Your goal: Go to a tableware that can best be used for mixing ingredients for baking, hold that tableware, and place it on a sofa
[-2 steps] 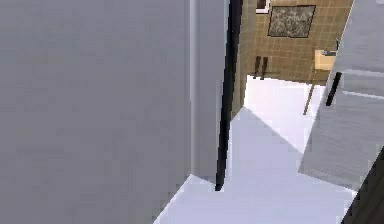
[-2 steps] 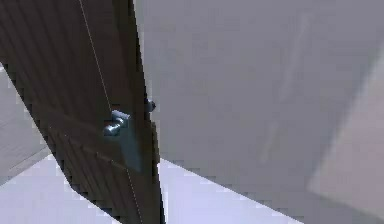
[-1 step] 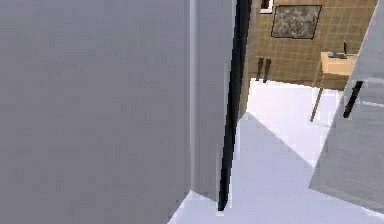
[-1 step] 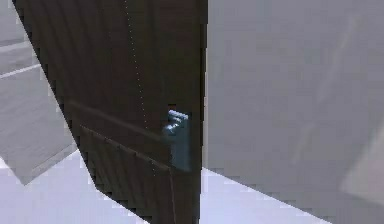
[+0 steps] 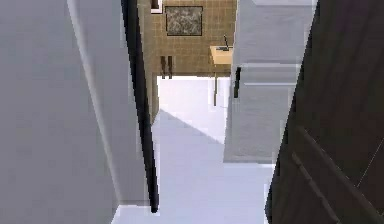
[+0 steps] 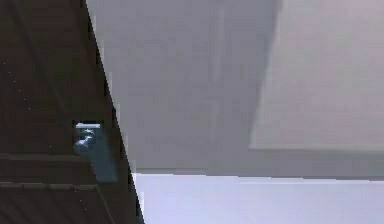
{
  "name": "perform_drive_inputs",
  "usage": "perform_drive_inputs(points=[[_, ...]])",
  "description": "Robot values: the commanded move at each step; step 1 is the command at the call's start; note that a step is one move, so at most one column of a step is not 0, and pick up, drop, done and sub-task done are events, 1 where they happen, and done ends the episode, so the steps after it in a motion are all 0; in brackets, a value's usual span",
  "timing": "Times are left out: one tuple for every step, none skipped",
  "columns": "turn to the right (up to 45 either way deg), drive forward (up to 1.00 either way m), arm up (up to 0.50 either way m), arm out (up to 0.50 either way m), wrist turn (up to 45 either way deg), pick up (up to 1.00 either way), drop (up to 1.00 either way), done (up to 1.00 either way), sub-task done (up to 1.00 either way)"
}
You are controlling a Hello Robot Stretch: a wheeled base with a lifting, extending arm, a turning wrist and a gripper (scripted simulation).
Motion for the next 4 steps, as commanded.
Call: perform_drive_inputs(points=[[0.0,1.00,0.00,0.00,0.0,0.00,0.00,0.00,0.00],[6.0,0.00,0.00,0.00,0.0,0.00,0.00,0.00,0.00],[0.0,0.35,0.00,0.00,0.0,0.00,0.00,0.00,0.00],[0.0,0.15,0.00,0.00,0.0,0.00,0.00,0.00,0.00]])
